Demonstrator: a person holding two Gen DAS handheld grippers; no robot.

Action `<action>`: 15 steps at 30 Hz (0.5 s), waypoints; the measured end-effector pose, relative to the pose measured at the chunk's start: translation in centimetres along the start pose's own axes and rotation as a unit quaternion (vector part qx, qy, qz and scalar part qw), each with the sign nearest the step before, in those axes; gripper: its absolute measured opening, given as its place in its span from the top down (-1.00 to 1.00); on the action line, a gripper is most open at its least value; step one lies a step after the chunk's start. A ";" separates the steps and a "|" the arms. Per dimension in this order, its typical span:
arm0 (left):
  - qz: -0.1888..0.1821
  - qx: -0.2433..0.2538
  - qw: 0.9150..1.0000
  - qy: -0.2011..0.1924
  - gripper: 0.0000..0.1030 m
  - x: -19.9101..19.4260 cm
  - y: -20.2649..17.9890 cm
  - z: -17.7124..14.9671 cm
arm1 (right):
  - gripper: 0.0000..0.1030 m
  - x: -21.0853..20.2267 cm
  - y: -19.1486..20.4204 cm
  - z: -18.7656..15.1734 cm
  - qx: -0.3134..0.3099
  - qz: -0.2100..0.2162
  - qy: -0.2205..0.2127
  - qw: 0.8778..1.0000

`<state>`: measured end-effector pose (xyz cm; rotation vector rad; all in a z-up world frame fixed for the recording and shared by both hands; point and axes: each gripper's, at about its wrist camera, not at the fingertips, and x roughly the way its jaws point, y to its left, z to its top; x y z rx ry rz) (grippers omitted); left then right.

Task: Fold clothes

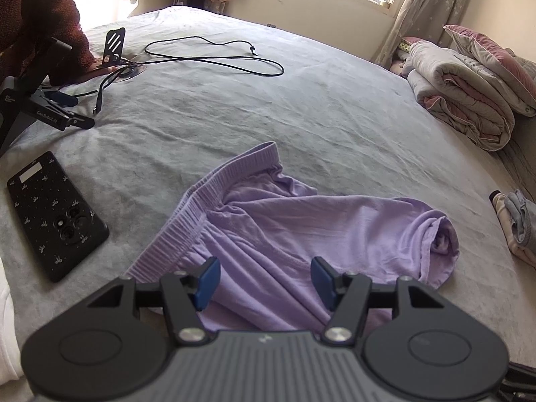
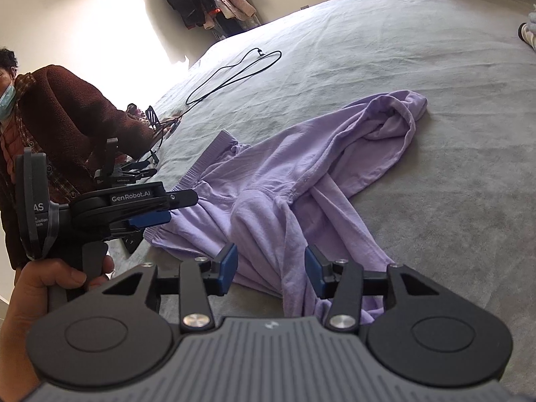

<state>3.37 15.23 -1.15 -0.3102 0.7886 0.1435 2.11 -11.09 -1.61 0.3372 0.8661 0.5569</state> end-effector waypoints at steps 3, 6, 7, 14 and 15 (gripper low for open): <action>0.005 0.005 1.000 0.000 -0.18 0.1 -0.2 -0.1 | -0.10 0.2 -0.7 0.3 0.000 -0.004 0.006 1.000; 0.010 0.009 1.000 0.000 -0.18 0.3 -0.4 -0.1 | -0.20 0.2 -1.1 0.6 -0.009 -0.011 0.009 1.000; 0.011 0.011 1.000 0.000 -0.18 0.3 -0.5 -0.2 | -0.20 0.3 -1.2 0.6 -0.014 -0.016 0.012 1.000; -0.012 0.003 0.999 -0.030 -0.18 -0.8 -0.1 0.8 | -0.25 0.1 -2.0 1.4 -0.023 -0.035 0.020 0.999; -0.012 0.001 0.999 -0.031 -0.18 -0.6 0.0 1.0 | -0.26 0.0 -2.1 1.6 -0.028 -0.039 0.017 0.999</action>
